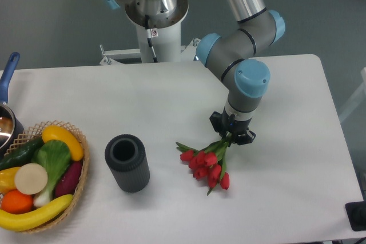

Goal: Pick up the flowers from the table
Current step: 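Lower the gripper around the tulip stems and close it, then lift the gripped tulip bunch up off the table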

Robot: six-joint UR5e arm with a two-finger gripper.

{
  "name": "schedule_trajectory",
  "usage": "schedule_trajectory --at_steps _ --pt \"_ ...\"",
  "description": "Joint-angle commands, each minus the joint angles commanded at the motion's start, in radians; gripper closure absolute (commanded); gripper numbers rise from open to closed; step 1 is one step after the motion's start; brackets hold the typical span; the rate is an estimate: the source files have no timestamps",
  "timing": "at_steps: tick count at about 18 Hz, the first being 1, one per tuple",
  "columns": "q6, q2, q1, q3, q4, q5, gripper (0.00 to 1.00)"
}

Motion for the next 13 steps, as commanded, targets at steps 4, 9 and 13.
schedule_trajectory --at_steps 4,9,13 --pt "-0.006 0.054 0.000 0.025 -0.003 -0.009 0.72" --pt "-0.079 0.173 0.003 0.037 -0.002 -0.184 0.72" --pt "-0.165 0.224 0.008 0.089 0.000 -0.365 0.72"
